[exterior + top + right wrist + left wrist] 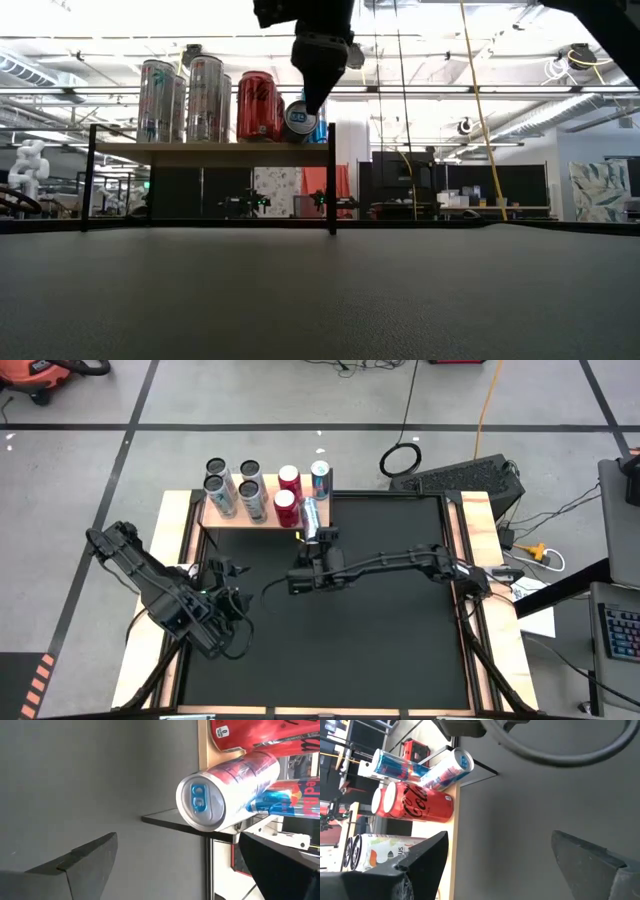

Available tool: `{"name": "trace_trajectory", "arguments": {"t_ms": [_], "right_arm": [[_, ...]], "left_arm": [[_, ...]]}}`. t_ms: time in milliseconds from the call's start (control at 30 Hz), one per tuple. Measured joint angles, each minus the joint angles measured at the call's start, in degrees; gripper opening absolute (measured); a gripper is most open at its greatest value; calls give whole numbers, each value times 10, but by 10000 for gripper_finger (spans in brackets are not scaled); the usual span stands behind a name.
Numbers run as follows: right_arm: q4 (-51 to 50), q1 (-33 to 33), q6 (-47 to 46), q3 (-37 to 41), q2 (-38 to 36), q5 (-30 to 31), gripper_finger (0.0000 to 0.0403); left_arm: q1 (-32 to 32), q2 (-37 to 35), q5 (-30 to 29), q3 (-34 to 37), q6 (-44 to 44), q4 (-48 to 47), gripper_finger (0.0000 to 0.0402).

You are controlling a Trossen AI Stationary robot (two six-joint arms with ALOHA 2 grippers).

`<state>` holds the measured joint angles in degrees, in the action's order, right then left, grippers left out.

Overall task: Place canned beverage on shelf
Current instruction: Put the blue soda can aligned with the blue soda can on the shelf

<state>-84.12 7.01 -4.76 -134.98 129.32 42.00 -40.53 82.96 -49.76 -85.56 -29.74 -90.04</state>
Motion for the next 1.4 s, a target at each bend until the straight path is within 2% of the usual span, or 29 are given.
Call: {"name": "trace_trajectory", "arguments": {"t_ms": [267, 500, 667, 733, 1000, 1233, 1400], "right_arm": [[6, -19, 7, 0, 10, -2, 400], [6, -35, -49, 0, 9, -5, 400], [11, -46, -51, 0, 9, -94, 400], [18, -49, -50, 0, 9, -107, 400], [21, -58, -51, 0, 9, -89, 400], [-34, -54, -88, 0, 9, -89, 400], [-36, -53, -93, 0, 9, -88, 400]], "left_arm": [[0, 0, 3, 0, 0, 0, 341], [0, 0, 15, 0, 0, 0, 341], [0, 0, 16, 0, 0, 0, 341], [0, 0, 16, 0, 1, 0, 341], [0, 0, 16, 0, 0, 0, 341], [0, 0, 16, 0, 0, 0, 341], [0, 0, 16, 0, 1, 0, 341]]}}
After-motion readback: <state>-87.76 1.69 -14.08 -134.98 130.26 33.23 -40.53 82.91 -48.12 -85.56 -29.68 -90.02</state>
